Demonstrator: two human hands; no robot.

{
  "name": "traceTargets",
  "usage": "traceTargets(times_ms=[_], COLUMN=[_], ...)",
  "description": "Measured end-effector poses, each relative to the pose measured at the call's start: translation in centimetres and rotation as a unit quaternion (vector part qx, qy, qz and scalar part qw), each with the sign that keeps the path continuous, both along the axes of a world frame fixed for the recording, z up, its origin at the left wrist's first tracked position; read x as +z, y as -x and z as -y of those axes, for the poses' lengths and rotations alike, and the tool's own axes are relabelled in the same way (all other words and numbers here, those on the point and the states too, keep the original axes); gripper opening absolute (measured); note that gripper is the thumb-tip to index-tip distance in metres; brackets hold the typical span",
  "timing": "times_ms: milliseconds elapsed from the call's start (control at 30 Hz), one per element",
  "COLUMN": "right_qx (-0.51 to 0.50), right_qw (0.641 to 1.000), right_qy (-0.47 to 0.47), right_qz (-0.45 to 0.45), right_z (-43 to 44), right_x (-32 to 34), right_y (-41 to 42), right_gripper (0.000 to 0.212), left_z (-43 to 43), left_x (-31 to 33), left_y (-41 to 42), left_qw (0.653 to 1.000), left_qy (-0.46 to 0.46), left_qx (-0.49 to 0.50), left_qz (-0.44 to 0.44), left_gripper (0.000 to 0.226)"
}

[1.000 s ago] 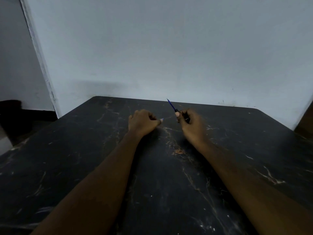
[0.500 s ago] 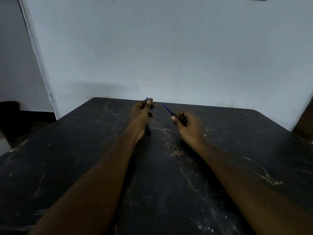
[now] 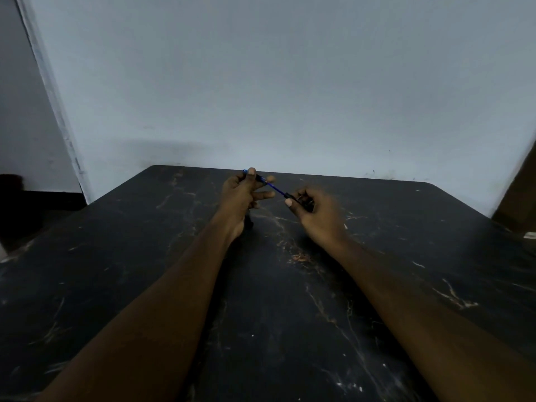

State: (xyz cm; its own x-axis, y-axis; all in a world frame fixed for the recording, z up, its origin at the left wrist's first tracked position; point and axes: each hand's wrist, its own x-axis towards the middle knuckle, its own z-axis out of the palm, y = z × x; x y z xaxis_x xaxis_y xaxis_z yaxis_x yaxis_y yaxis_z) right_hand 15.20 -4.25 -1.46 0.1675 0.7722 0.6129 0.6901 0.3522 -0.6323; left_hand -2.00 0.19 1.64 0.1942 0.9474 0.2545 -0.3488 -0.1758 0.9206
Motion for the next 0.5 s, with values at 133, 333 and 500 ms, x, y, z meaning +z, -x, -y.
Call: traceTargets(times_ms=[133,333,500], right_qx=[-0.001,0.002,0.004], right_qw=[1.0,1.0,1.0], right_qy=[-0.001,-0.009,-0.015], right_qz=[-0.001,-0.002,-0.014], right_z=[0.13,0.27,0.17], right_x=[0.13,0.25,0.21], right_y=[0.06,0.21,0.25], right_gripper=[0.019,0.016,0.016], left_z=[-0.02,-0.06,0.16], left_x=[-0.01,-0.08,-0.04], left_y=[-0.04,-0.05,-0.29], left_qw=[1.0,0.999,0.999], left_qy=[-0.007,-0.022,-0.021], left_qx=[-0.015,-0.021,-0.02], left_qz=[0.003,-0.019,-0.019], left_gripper=[0.023,0.022,0.021])
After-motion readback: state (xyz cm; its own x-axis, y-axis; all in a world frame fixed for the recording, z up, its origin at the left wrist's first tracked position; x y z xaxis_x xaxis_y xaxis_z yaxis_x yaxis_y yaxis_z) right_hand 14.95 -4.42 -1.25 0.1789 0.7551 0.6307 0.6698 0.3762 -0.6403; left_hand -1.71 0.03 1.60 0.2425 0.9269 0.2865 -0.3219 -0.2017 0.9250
